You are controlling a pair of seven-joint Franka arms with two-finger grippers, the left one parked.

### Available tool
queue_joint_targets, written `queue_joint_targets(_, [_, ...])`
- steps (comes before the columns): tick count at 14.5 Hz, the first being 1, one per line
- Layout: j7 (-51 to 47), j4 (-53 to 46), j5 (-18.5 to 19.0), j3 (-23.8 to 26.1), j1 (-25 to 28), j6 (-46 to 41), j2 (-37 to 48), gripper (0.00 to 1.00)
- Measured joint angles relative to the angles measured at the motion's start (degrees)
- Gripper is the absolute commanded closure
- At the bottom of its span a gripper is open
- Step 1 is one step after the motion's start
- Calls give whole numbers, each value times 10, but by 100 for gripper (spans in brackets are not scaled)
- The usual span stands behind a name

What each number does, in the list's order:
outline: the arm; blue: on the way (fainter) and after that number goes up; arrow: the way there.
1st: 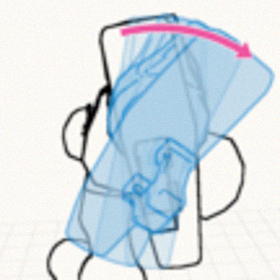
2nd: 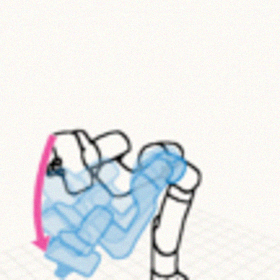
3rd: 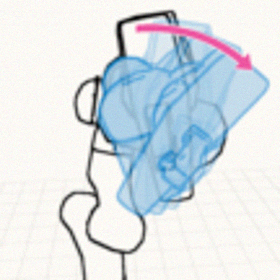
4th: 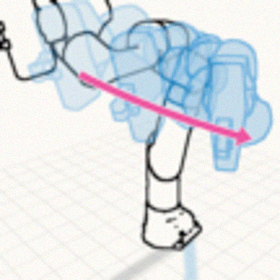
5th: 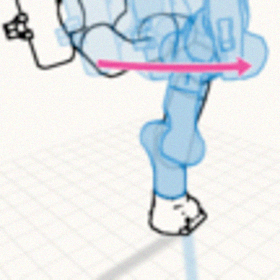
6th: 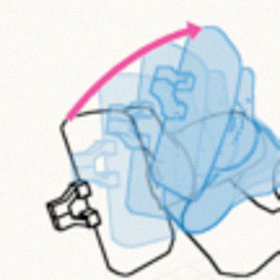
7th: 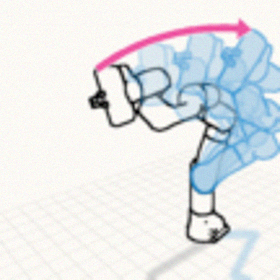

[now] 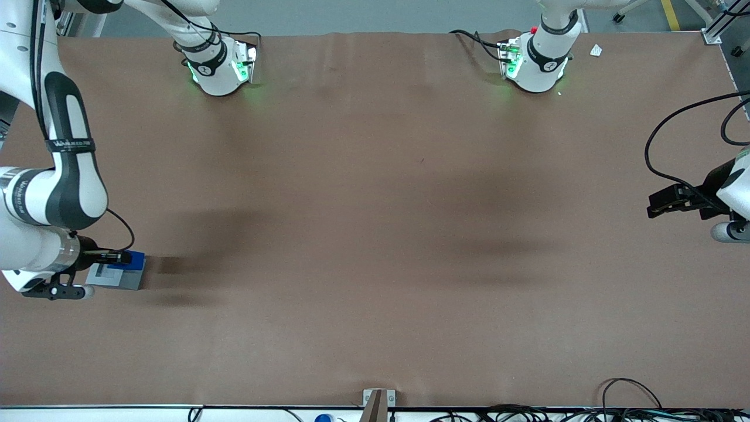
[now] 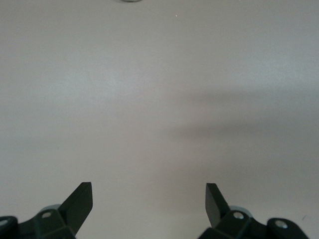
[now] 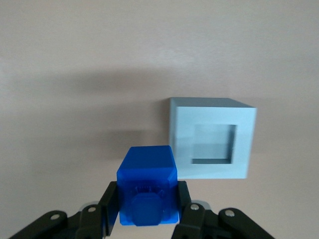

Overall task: Insert blue part into gray base with right arm
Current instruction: 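Align the blue cube with the base opening and lower it in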

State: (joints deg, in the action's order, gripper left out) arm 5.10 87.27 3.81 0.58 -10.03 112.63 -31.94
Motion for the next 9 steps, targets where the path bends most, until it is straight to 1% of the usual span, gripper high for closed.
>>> queue_joint_targets(3, [17, 0, 0, 0, -22, 1, 0, 98])
queue_joint_targets(9, [20, -2, 1, 1, -25, 3, 0, 98])
